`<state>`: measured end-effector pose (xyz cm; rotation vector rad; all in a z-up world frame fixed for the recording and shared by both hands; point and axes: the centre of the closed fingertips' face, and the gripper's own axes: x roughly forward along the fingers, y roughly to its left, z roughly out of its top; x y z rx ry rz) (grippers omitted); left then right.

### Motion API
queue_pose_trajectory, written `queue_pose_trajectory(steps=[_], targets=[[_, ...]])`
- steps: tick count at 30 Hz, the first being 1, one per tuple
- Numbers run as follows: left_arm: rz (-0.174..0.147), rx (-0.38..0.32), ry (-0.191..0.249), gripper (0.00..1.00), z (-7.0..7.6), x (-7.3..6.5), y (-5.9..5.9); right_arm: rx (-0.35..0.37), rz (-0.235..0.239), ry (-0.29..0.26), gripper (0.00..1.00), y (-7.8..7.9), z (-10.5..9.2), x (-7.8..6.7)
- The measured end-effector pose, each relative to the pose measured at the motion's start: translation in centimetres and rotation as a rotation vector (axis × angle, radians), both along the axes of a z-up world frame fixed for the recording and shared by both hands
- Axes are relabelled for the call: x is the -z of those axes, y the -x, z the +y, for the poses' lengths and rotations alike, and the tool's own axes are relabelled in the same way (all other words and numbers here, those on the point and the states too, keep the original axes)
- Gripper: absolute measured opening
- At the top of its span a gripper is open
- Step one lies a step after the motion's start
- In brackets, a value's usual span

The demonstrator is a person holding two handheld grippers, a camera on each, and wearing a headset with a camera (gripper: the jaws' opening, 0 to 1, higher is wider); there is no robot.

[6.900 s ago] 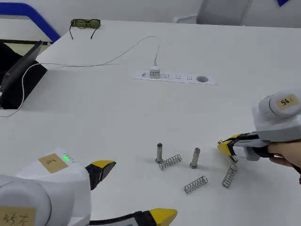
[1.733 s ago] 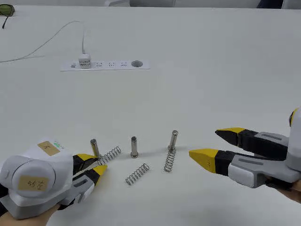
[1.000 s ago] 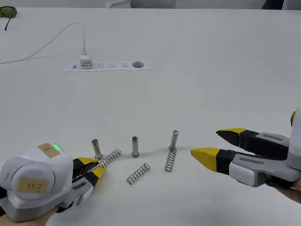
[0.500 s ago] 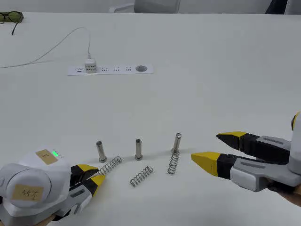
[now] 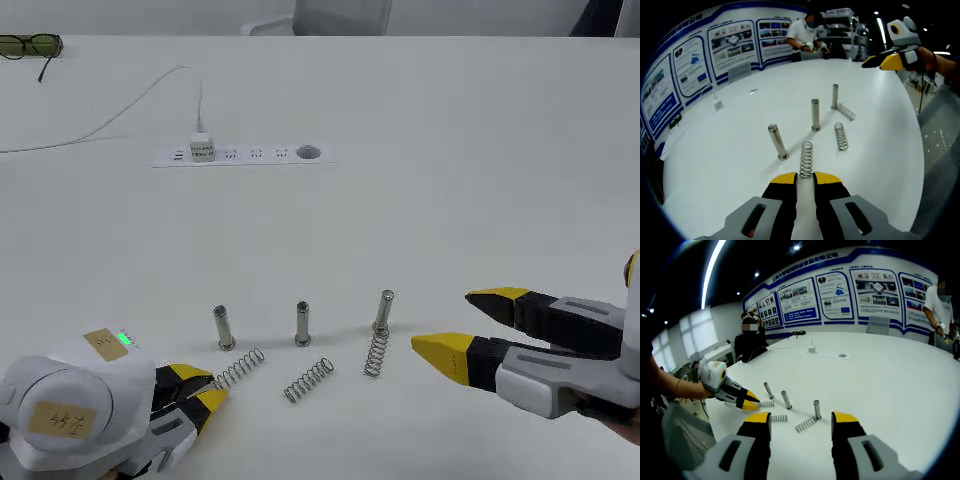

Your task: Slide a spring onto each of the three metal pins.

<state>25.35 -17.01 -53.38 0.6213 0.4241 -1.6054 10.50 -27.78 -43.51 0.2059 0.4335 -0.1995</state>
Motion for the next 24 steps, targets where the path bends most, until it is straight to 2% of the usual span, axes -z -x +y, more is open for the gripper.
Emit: queue_pose_trajectory(steps=[7,10,17,21,24], targets=[[-0.010,0.031,-0.016,0.19,-0.9,-0.2,0.2,0.000,-0.004,0.001,0.50,-0.1,0.1,-0.2],[0.002,0.046,-0.032,0.19,-1.1,0.0,0.5,0.003,-0.003,0.000,0.50,0.0,0.1,-0.2],[0.004,0.080,-0.070,0.19,-1.2,0.6,1.1,0.015,0.001,-0.006,0.50,0.3,-0.1,-0.1],[0.001,0.077,-0.069,0.18,-1.4,0.6,1.0,0.018,0.003,-0.009,0.50,0.3,-0.1,-0.1],[0.011,0.084,-0.073,0.16,-1.5,0.7,1.3,0.024,0.001,-0.012,0.50,0.4,-0.1,-0.1]])
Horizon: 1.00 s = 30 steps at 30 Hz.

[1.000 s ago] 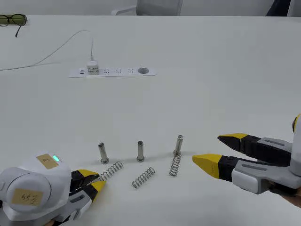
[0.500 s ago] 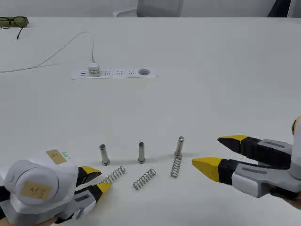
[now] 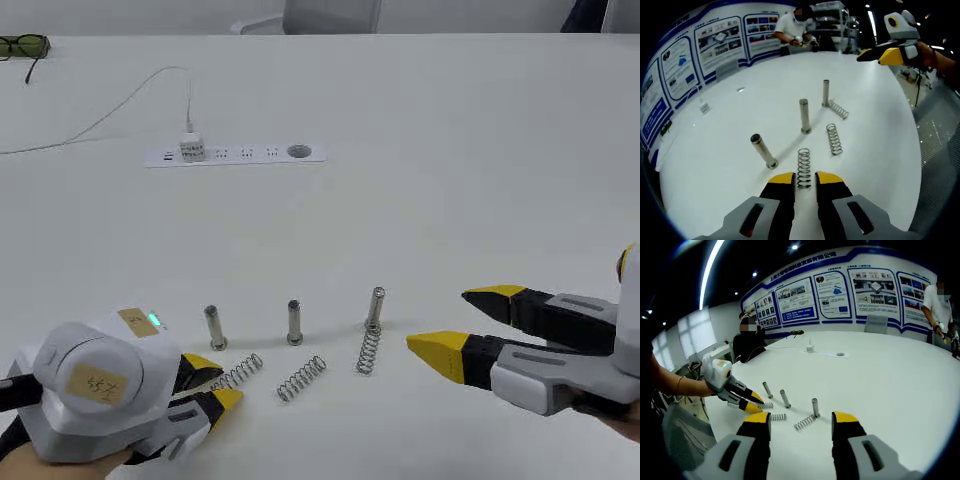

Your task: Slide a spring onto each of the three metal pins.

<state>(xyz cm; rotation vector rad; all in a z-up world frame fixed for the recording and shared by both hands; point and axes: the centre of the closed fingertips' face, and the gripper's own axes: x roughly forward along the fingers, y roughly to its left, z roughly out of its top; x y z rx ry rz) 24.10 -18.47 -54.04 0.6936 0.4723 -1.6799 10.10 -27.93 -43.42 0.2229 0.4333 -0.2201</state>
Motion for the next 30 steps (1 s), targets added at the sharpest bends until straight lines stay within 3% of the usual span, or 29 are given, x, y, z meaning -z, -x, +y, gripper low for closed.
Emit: queue_pose_trajectory(steps=[10,17,19,20,26,28,30], targets=[[0.019,-0.038,-0.024,0.11,0.0,0.1,-0.1,0.006,-0.003,-0.002,0.50,0.1,-0.1,0.0],[0.036,-0.067,-0.028,0.10,0.3,0.2,-0.2,0.015,0.007,-0.033,0.50,0.2,0.1,0.5],[0.061,-0.086,-0.024,0.10,0.4,0.1,-0.2,0.016,-0.001,-0.048,0.50,0.1,0.3,0.5],[0.106,-0.113,0.000,0.09,0.3,-0.3,0.0,0.019,-0.007,-0.058,0.50,0.0,0.4,0.5],[0.271,-0.213,0.125,0.10,-0.1,-3.0,0.2,0.013,-0.034,-0.086,0.50,-0.6,1.1,0.0],[0.303,-0.231,0.164,0.10,-0.1,-3.8,0.1,0.008,-0.055,-0.104,0.50,-1.0,1.5,-0.4],[0.306,-0.232,0.190,0.10,0.1,-4.7,0.3,0.002,-0.069,-0.120,0.50,-1.4,1.8,-0.7]])
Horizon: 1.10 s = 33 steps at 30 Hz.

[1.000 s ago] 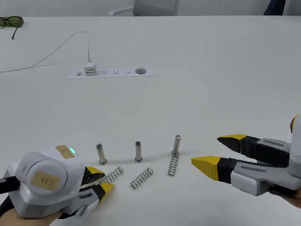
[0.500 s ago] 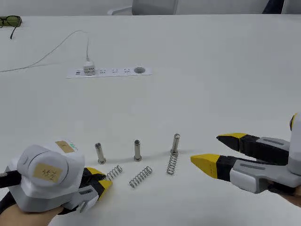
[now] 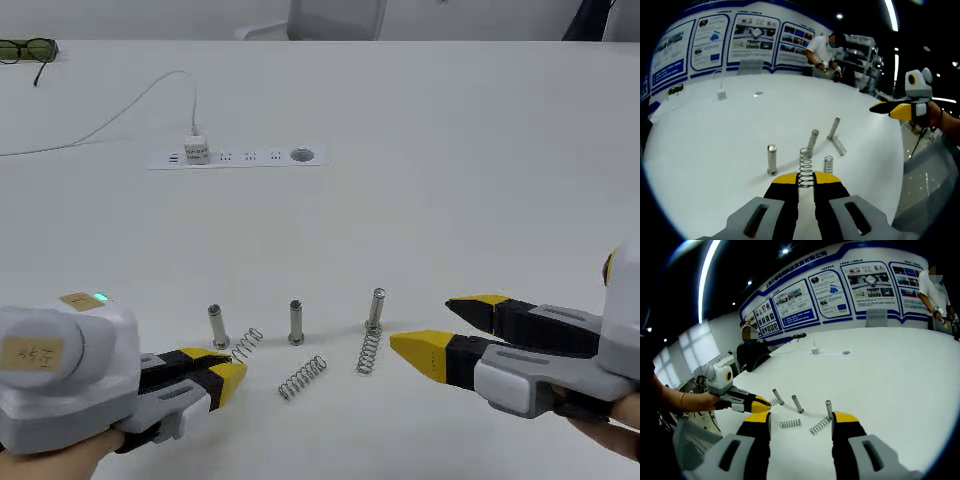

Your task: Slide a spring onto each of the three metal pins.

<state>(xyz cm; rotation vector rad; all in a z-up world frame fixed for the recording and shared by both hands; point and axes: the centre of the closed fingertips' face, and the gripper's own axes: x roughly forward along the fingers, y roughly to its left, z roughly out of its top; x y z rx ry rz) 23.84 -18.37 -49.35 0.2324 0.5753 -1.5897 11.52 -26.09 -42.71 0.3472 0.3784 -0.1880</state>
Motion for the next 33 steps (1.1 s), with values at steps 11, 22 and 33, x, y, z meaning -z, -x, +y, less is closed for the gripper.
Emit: queue_pose_trajectory(steps=[11,22,33], targets=[[-0.017,-0.004,0.156,0.10,0.7,-4.0,1.3,-0.060,-0.078,-0.105,0.44,-3.4,2.9,-1.4],[-0.007,-0.008,0.271,0.10,1.0,-7.1,2.5,-0.089,-0.181,-0.273,0.32,-6.8,5.6,-2.6],[-0.045,0.035,0.358,0.10,1.3,-9.1,3.8,-0.107,-0.248,-0.358,0.26,-8.0,6.5,-3.7]])
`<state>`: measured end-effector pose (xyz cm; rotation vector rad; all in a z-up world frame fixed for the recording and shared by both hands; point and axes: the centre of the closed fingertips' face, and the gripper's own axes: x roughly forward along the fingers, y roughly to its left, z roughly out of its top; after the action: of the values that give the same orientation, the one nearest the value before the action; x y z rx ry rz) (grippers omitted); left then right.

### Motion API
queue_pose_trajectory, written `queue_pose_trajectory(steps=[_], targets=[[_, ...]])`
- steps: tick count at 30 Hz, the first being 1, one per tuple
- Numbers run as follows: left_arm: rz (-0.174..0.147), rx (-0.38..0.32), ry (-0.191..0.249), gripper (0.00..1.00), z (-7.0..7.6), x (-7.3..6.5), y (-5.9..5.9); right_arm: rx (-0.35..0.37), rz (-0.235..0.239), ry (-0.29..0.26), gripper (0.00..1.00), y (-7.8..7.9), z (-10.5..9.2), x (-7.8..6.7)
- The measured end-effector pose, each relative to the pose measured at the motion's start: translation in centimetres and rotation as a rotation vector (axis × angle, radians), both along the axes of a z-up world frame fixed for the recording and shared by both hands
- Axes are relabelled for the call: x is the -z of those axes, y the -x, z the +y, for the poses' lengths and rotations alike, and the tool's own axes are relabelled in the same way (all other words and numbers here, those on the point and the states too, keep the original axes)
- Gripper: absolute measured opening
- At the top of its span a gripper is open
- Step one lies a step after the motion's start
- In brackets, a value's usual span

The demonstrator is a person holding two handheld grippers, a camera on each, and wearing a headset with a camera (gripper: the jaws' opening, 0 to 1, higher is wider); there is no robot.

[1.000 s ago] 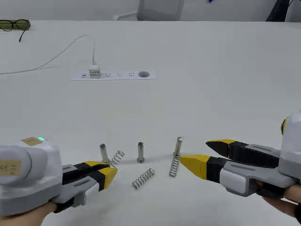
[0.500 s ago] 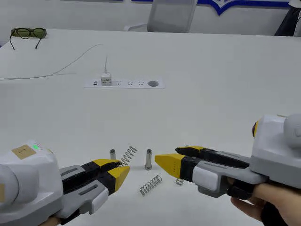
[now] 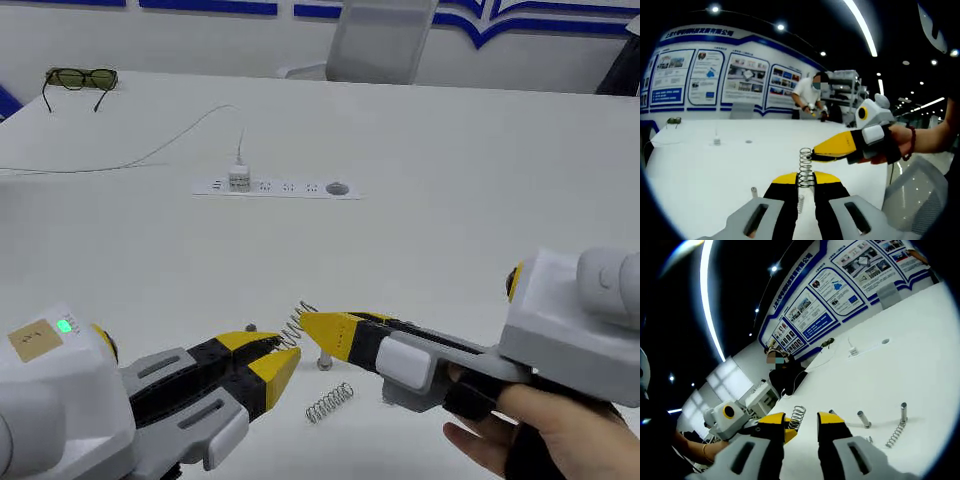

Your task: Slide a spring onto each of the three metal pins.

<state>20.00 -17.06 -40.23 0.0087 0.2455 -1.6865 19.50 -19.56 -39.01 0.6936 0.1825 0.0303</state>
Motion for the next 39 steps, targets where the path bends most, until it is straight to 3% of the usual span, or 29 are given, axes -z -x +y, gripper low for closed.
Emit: queue_pose_trajectory(steps=[2,7,16,22,25,28,32,34,39], targets=[[-0.045,0.002,0.014,0.10,0.0,-0.1,0.1,-0.002,-0.006,-0.012,0.24,-0.1,0.2,0.0],[-0.062,0.021,0.026,0.10,0.1,-0.4,0.5,-0.007,-0.011,-0.042,0.21,-0.4,0.6,0.1],[-0.053,0.030,0.047,0.10,0.2,-1.0,0.8,-0.016,-0.056,-0.119,0.13,-0.6,1.3,-0.6],[-0.055,0.033,0.038,0.11,0.3,-1.0,0.8,-0.024,-0.067,-0.124,0.12,-0.6,1.5,-0.6],[-0.062,0.033,0.017,0.11,0.3,-1.0,0.9,-0.036,-0.070,-0.101,0.11,-0.6,1.7,-0.7],[-0.115,0.039,0.001,0.11,0.4,-1.0,0.9,-0.050,-0.076,-0.059,0.11,-0.6,1.9,-0.9],[-0.124,0.031,-0.068,0.12,0.4,-0.3,0.7,-0.079,-0.076,0.039,0.11,-0.7,2.4,-1.1],[-0.149,0.038,-0.068,0.14,0.4,-0.1,0.8,-0.079,-0.081,0.067,0.11,-0.8,2.4,-1.3],[-0.161,0.032,-0.102,0.19,0.5,0.7,0.7,-0.112,-0.080,0.212,0.11,-1.1,2.5,-1.7]])
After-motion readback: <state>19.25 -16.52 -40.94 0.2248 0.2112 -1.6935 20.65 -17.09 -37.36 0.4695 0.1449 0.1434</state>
